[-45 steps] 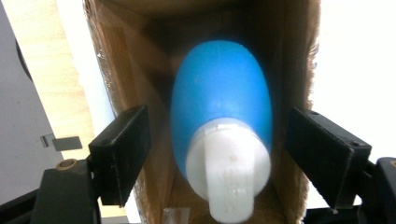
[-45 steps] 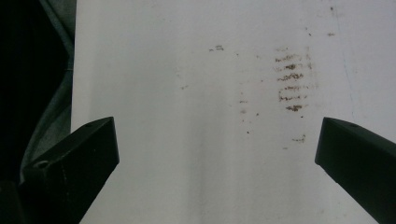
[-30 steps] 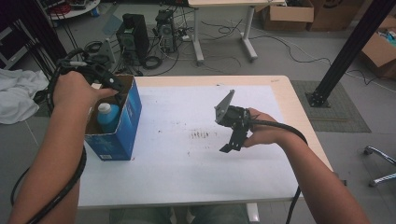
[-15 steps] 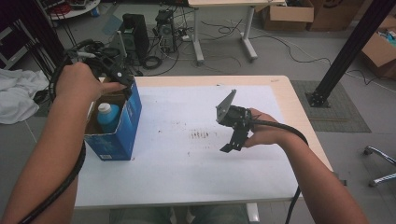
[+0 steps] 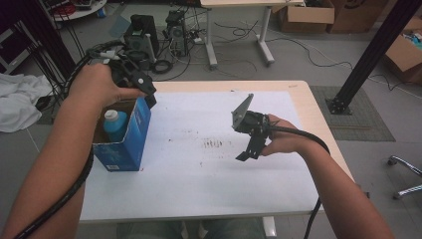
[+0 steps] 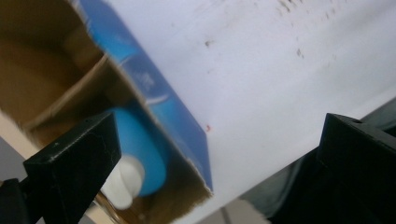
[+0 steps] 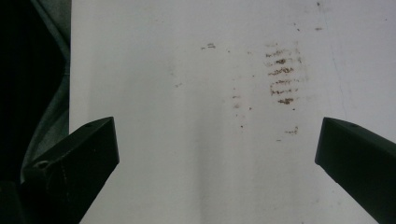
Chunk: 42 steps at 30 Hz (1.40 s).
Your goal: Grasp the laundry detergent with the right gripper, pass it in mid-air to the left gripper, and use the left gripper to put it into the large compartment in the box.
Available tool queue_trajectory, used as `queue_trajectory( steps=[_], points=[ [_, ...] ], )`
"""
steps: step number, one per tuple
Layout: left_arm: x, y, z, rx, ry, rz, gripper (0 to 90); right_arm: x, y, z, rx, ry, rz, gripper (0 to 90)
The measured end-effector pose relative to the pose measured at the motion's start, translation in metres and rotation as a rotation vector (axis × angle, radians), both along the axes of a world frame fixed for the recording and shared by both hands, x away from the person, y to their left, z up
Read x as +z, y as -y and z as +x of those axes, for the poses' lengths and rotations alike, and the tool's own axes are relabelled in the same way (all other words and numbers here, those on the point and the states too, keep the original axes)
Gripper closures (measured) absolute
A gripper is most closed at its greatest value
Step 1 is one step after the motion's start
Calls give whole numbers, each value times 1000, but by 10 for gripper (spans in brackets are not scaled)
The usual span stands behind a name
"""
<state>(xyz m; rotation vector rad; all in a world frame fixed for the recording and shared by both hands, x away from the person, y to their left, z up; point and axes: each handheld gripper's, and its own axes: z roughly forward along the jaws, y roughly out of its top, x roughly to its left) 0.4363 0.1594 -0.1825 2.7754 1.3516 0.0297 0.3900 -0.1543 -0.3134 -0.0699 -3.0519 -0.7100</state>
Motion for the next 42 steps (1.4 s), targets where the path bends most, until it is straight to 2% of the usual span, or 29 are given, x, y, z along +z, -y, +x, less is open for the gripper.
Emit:
queue_trajectory(
  steps=[7,12,15,17,20,25,32,42],
  points=[
    [-11,17,-7,-171,-38,-20,1,2,1,2,-9,1,-12,0],
    [-15,30,-16,-313,-85,-42,1,3,0,1,-12,-2,-27,0],
    [-20,39,-22,-401,-114,-37,1,3,-1,0,-11,-6,-35,0],
    [-25,45,-27,-476,-144,-46,1,2,-2,1,-10,-7,-39,0],
    [-31,52,-34,-559,-169,-62,1,0,-2,2,-10,-9,-44,0],
    [-37,61,-37,-612,-182,-61,1,2,-2,3,-6,-4,-51,0],
    [-34,76,-40,-673,-193,-66,1,4,1,9,-17,-6,-45,0],
    [-31,87,-40,-695,-187,-64,1,7,10,9,-27,-2,-49,0]
  ],
)
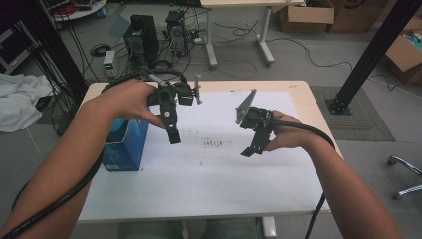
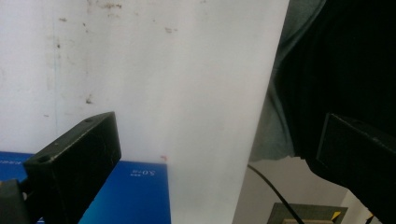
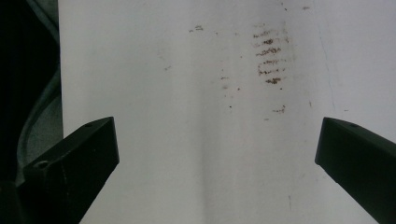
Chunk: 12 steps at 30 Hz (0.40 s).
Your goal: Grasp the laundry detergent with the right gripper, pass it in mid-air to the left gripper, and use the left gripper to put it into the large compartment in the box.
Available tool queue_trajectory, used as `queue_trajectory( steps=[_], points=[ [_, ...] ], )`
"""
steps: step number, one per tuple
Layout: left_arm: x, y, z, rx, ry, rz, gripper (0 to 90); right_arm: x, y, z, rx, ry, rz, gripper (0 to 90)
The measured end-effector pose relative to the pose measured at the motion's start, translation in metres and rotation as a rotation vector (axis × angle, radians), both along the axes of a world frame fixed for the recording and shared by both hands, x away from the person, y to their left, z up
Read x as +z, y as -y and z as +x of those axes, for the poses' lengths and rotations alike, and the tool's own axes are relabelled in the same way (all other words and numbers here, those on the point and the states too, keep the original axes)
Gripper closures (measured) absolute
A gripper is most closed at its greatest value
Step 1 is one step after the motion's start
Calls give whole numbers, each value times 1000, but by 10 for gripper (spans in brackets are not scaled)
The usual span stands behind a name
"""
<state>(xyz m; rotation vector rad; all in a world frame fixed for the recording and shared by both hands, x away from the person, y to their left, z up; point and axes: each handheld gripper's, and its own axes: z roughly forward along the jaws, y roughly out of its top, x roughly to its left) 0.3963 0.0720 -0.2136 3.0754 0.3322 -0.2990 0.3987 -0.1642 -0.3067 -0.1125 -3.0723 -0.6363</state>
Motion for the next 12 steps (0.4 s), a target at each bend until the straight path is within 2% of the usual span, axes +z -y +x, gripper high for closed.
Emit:
queue_trajectory(
  steps=[12],
  points=[
    [-1,6,-1,-19,3,-10,1,-1,3,-1,-5,1,-6,0]
  ],
)
